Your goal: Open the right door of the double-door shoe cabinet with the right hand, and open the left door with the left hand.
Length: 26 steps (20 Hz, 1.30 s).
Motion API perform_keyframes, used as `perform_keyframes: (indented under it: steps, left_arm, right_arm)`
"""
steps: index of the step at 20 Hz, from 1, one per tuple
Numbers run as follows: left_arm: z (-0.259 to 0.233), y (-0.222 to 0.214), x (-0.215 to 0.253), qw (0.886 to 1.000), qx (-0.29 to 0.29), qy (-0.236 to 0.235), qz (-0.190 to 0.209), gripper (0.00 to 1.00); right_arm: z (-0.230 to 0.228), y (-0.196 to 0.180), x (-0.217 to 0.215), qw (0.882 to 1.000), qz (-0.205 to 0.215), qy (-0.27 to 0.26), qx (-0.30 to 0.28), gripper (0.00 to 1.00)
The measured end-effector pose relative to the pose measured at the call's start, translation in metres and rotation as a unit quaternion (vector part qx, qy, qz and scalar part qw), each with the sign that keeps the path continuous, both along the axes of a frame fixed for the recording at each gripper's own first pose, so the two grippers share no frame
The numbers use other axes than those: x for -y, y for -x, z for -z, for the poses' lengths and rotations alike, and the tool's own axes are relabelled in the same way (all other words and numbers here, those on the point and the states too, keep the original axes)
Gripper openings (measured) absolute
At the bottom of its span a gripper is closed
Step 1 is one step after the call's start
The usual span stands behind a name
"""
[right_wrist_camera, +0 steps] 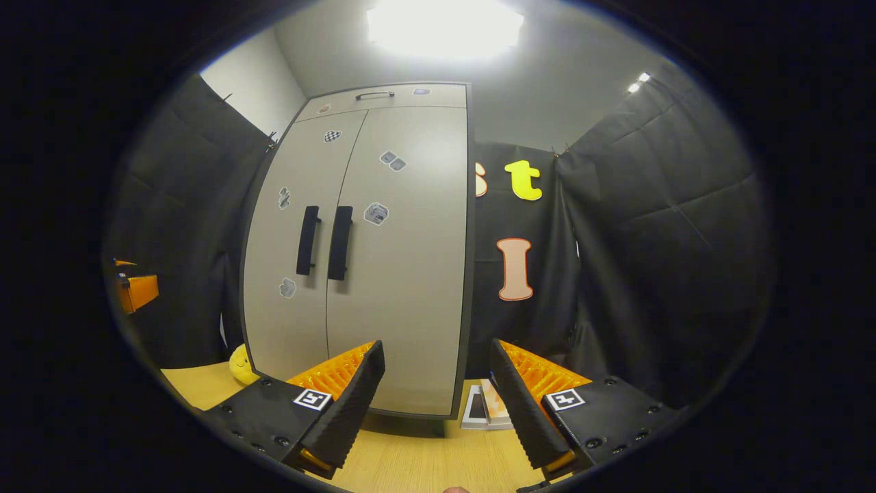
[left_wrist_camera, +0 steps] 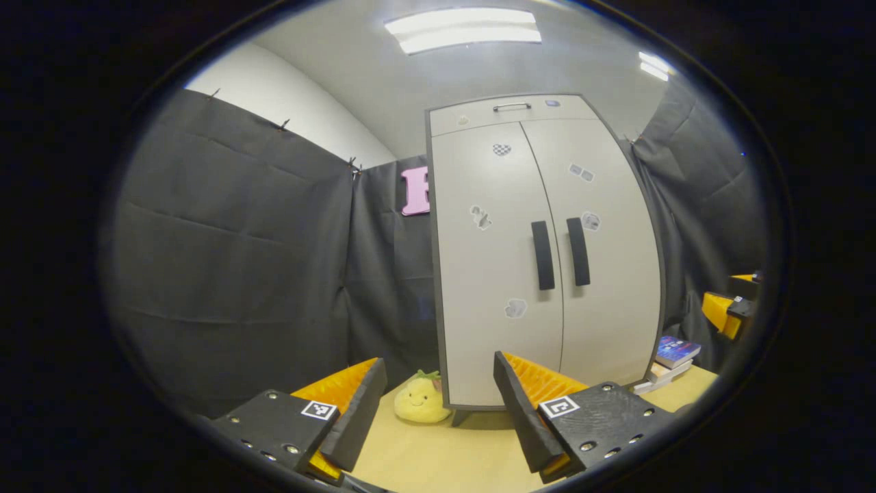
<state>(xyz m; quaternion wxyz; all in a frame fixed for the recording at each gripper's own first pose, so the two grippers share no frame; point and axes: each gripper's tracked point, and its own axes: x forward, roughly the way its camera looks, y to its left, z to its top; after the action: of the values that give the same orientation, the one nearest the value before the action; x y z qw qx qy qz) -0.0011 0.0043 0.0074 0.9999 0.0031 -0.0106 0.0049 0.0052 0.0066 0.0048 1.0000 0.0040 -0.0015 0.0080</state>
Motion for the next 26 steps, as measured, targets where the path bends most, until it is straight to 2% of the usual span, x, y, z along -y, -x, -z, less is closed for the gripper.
perform_keyframes:
  steps: [10, 15, 21, 26]
  left_arm:
    - [0.006, 0.001, -0.017, 1.000, -0.003, -0.002, -0.011, 0.92]
    - [0.006, 0.009, -0.032, 1.000, 0.000, 0.000, -0.020, 0.92]
    - [0.015, 0.025, -0.057, 0.999, -0.006, -0.003, -0.040, 0.92]
    - [0.024, 0.042, -0.084, 0.998, -0.015, -0.002, -0.065, 0.91]
  right_arm:
    - [-0.009, -0.005, -0.023, 1.000, -0.015, -0.009, 0.008, 0.97]
    - [-0.036, -0.017, -0.051, 0.998, -0.050, -0.006, 0.029, 0.96]
    - [-0.076, -0.056, -0.087, 0.996, -0.080, -0.033, 0.036, 0.97]
    - [-0.100, -0.099, -0.112, 0.995, -0.083, -0.035, 0.034, 0.98]
